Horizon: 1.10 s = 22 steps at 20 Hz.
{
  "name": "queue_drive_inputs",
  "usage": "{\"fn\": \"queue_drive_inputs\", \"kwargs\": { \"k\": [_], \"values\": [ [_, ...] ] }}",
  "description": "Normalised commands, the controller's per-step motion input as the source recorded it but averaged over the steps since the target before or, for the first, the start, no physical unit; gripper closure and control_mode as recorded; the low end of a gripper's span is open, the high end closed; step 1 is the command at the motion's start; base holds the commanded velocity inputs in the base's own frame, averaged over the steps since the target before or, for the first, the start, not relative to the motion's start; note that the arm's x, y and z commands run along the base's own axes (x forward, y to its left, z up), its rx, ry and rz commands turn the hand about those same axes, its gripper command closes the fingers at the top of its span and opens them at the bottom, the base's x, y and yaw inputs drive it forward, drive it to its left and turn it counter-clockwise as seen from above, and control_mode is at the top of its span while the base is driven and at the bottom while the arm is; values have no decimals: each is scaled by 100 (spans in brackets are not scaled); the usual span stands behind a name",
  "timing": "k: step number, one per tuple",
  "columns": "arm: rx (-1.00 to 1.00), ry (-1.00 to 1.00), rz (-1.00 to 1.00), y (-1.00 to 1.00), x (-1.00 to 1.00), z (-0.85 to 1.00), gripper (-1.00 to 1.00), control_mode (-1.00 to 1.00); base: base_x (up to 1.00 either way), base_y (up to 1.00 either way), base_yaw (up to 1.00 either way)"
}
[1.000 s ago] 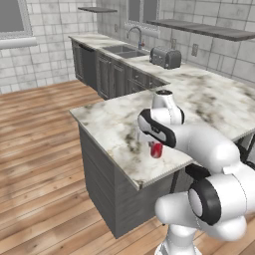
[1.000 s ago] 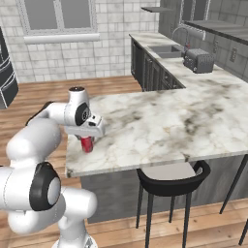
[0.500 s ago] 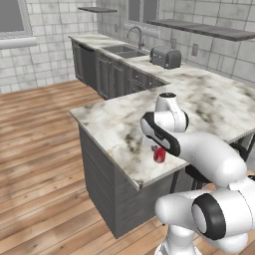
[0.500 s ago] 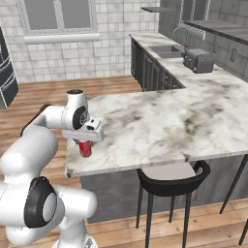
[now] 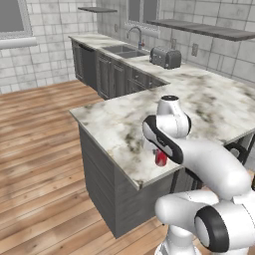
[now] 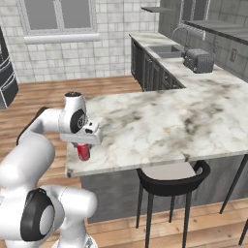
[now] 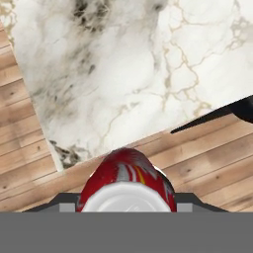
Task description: Four empty soda cans are scattered around the kitchen. Gather all the cans and cluster them next to the stove for recycling.
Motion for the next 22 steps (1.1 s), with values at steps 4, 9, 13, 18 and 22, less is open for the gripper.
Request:
{"fn": "queue_drive_inputs", "kwargs": {
  "k": [4, 9, 13, 18, 22],
  "values": [
    [0, 0, 0, 0, 0, 0, 100, 100, -18, 21, 0],
    [0, 0, 0, 0, 0, 0, 100, 100, -39, 34, 1],
    [0, 0, 0, 0, 0, 0, 100, 100, -35, 49, 0],
    [0, 0, 0, 0, 0, 0, 100, 100, -27, 61, 0],
    [0, 0, 0, 0, 0, 0, 100, 100, -3, 72, 3]
  ]
}}
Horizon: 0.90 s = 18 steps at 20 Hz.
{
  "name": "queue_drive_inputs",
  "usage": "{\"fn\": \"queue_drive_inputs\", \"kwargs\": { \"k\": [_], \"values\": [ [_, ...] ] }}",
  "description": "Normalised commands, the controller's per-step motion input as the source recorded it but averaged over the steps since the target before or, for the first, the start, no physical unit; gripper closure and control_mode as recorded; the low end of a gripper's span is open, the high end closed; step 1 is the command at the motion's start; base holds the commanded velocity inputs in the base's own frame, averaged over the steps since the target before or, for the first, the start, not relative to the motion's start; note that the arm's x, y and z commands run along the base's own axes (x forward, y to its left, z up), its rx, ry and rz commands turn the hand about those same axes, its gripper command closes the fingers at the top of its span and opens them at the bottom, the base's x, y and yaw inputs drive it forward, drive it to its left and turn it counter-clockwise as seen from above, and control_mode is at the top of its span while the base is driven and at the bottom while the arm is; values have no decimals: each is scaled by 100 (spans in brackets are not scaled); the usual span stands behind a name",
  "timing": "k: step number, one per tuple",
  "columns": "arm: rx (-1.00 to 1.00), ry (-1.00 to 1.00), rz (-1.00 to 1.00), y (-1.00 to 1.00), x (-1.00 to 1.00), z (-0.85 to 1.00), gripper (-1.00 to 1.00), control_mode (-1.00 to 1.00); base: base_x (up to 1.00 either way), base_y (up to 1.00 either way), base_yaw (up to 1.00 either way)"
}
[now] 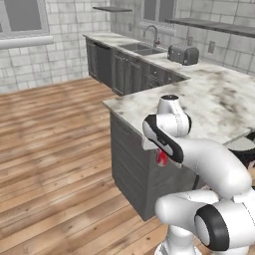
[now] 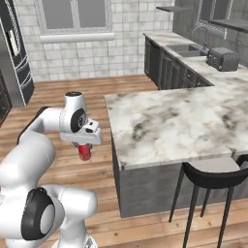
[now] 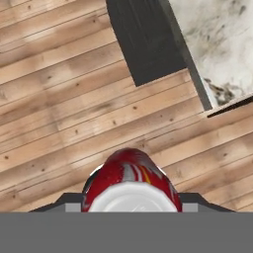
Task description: Four empty soda cans are scattered around the kitchen. Gather all the cans and cluster them next to the stove for recycling.
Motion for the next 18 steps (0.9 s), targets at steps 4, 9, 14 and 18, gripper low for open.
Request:
{"fn": "queue_drive_inputs", "kwargs": {
  "k": [4, 9, 14, 18],
  "values": [
    [0, 0, 0, 0, 0, 0, 100, 100, 2, 81, 6],
    [0, 0, 0, 0, 0, 0, 100, 100, 23, 85, 6],
    [0, 0, 0, 0, 0, 0, 100, 100, 56, 71, 10],
    [0, 0, 0, 0, 0, 0, 100, 100, 69, 59, 13]
  ]
}}
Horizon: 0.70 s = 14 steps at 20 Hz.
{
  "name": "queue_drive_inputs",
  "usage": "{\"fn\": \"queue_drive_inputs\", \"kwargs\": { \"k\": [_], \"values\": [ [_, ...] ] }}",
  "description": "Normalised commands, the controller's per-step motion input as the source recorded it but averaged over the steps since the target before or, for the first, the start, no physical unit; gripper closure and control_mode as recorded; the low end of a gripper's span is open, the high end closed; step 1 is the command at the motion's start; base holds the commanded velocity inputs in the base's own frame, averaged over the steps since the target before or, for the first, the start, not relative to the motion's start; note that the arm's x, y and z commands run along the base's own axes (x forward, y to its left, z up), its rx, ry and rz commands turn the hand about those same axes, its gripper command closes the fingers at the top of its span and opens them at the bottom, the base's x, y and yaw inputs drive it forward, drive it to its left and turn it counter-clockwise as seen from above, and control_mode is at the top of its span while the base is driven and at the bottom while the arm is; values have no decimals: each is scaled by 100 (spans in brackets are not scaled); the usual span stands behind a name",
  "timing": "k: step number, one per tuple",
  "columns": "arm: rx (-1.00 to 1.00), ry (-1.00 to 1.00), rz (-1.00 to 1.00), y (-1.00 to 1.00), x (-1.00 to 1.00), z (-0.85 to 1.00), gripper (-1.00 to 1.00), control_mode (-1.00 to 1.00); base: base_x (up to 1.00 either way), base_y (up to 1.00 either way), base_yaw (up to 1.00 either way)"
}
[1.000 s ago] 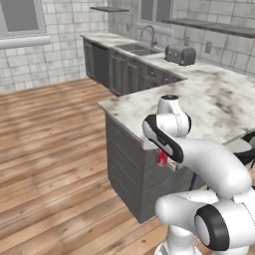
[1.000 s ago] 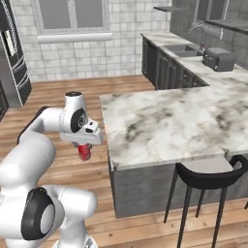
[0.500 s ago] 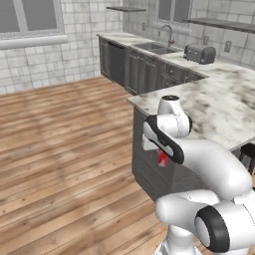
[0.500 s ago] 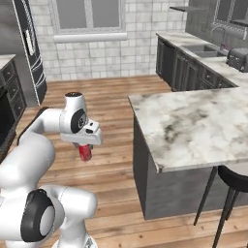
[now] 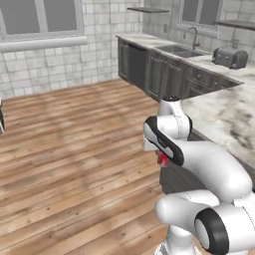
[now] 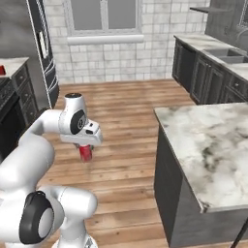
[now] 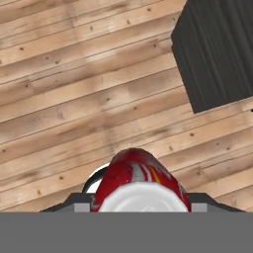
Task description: Four empty soda cans are scattered around the kitchen. Gather all the cans and cluster them next to the stove for recycling.
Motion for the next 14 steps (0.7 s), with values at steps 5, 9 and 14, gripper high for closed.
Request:
{"fn": "queue_drive_inputs", "kwargs": {
  "k": [5, 9, 14],
  "values": [
    [0, 0, 0, 0, 0, 0, 100, 100, 74, 52, 14],
    [0, 0, 0, 0, 0, 0, 100, 100, 74, 49, 15],
    [0, 0, 0, 0, 0, 0, 100, 100, 77, 47, 15]
  ]
}}
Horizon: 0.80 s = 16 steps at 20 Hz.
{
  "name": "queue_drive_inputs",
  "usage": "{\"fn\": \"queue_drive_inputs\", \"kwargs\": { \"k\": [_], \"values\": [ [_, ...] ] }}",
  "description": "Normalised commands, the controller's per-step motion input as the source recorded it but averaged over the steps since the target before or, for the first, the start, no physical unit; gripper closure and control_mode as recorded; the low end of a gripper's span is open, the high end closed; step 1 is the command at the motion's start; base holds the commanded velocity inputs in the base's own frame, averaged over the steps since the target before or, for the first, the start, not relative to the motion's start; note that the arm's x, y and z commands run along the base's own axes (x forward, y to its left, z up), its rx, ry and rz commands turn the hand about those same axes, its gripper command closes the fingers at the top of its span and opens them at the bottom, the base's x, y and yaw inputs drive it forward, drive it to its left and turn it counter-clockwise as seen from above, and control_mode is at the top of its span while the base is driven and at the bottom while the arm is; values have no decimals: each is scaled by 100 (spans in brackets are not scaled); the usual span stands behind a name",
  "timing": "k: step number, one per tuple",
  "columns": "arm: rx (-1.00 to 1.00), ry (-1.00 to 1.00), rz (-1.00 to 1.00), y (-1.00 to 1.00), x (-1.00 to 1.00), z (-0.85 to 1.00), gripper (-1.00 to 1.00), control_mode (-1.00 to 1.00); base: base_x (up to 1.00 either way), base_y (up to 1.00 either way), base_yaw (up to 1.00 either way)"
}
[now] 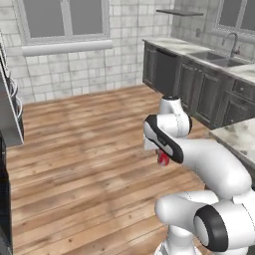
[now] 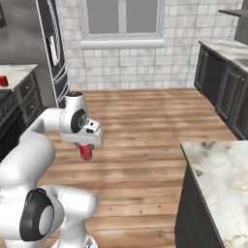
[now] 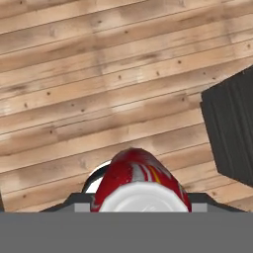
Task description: Four empty soda cans are scattered around the kitchen. Gather all the cans and cluster them next to the stove for recycling.
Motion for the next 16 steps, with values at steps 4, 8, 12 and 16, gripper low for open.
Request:
{"fn": "queue_drive_inputs", "kwargs": {
  "k": [4, 8, 12, 16],
  "values": [
    [0, 0, 0, 0, 0, 0, 100, 100, 84, 48, 12],
    [0, 0, 0, 0, 0, 0, 100, 100, 83, 49, 12],
    [0, 0, 0, 0, 0, 0, 100, 100, 83, 46, 13],
    [0, 0, 0, 0, 0, 0, 100, 100, 88, 41, 13]
  ]
}}
